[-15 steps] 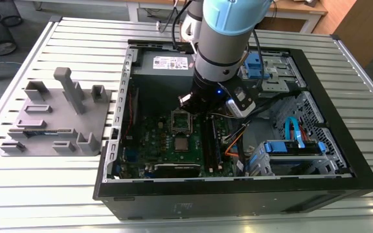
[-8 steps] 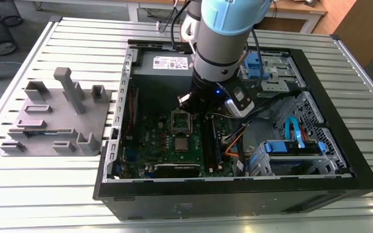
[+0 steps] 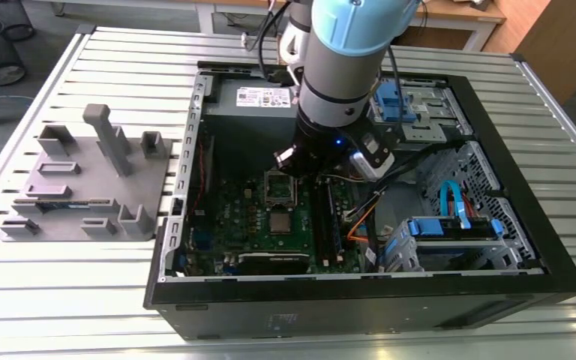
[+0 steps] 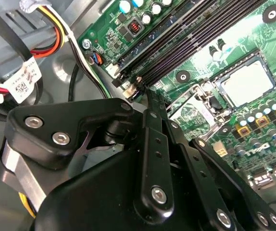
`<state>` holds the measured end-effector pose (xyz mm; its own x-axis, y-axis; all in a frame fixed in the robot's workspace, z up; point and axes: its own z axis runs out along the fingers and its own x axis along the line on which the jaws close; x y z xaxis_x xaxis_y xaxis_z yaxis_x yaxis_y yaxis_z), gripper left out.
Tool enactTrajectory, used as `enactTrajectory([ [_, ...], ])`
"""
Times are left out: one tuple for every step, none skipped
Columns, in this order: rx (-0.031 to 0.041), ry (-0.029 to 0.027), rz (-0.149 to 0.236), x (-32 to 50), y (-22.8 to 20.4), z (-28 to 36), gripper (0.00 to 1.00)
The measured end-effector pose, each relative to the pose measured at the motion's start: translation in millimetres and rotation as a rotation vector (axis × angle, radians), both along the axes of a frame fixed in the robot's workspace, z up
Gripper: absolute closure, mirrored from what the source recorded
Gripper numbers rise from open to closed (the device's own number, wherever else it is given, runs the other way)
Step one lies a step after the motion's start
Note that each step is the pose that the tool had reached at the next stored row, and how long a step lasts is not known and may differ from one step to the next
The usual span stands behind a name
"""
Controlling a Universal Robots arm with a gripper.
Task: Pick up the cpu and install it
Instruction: 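Close the cpu cover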
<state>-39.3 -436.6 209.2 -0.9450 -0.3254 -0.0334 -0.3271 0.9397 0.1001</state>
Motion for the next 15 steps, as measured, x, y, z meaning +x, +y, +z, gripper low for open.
enactTrajectory([
  [0.0001,-0.0001,0.006,0.0,0.1,-0.2,0.89],
  [0.0006,-0.0002,0.010,0.0,0.3,-0.4,0.89],
  [0.0007,-0.0001,0.013,0.1,0.6,-0.4,0.89],
  [0.0008,-0.0001,0.015,0.1,1.0,-0.4,0.89],
  [0.0010,0.0000,0.015,0.1,1.7,-0.5,0.89],
  [0.0010,0.0000,0.016,0.0,2.5,-0.6,0.89],
  [0.0011,0.0000,0.016,0.1,3.4,-0.7,0.89],
  [0.0011,0.0000,0.016,0.0,4.1,-0.9,0.89],
  [0.0011,0.0000,0.016,0.0,4.8,-1.1,0.89],
  [0.0011,0.0000,0.016,0.1,5.5,-1.5,0.89],
  [0.0012,-0.0001,0.016,0.1,6.0,-1.9,0.89],
  [0.0013,-0.0001,0.016,0.1,6.4,-2.4,0.89],
  [0.0012,-0.0001,0.016,0.1,6.9,-2.7,0.89],
  [0.0011,0.0000,0.016,0.1,7.3,-2.8,0.89],
  [0.0012,-0.0001,0.016,0.1,7.5,-3.0,0.89],
])
